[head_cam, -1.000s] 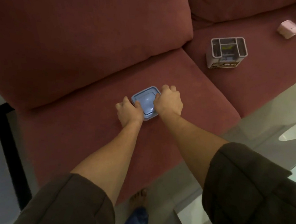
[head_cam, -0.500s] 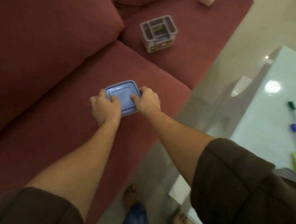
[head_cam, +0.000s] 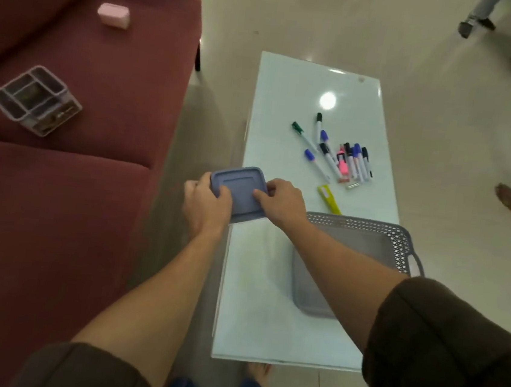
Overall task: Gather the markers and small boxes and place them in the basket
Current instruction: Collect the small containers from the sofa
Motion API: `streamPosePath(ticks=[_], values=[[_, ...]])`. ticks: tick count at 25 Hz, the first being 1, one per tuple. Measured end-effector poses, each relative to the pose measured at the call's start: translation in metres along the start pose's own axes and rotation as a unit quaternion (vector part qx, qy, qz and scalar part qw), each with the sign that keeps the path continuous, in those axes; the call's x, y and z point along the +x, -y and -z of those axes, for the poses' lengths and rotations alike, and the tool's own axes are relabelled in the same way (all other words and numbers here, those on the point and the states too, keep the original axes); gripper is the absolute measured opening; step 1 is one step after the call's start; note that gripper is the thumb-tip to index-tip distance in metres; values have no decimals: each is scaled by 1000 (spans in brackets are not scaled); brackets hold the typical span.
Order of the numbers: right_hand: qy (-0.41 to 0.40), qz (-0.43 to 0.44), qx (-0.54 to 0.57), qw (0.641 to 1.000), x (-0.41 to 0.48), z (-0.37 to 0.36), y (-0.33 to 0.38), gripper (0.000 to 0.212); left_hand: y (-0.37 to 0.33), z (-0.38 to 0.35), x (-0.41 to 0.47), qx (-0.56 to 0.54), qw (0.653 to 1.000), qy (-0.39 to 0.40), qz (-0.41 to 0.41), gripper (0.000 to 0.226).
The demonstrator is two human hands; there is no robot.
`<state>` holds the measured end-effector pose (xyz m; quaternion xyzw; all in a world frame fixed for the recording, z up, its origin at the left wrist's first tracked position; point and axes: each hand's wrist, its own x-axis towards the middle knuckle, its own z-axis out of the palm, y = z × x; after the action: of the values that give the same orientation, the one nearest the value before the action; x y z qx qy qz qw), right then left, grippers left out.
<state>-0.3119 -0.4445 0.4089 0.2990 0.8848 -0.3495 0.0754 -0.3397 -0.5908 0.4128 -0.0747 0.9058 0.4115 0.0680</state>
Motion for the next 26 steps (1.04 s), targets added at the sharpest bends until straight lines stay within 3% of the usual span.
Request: streamPosePath(ticks=[6, 12, 20, 24, 26], values=[[-43, -38, 25, 998, 33, 47, -66, 30, -43, -78, -2, 10, 996, 77, -33, 26], [-40, -58, 9, 997, 108, 35, -96, 25, -53, -133, 50, 48, 993, 100, -36, 31], [28, -212, -80, 974, 185, 12, -134, 19, -30, -226, 122, 103, 962, 248, -52, 25], [58, -278, -118, 951, 198, 17, -122, 18, -29, -227, 139, 142, 941, 291, -99, 36], [7, -264, -178, 948, 206, 25, -97, 26, -37, -205, 161, 146, 949, 253, -116, 43]])
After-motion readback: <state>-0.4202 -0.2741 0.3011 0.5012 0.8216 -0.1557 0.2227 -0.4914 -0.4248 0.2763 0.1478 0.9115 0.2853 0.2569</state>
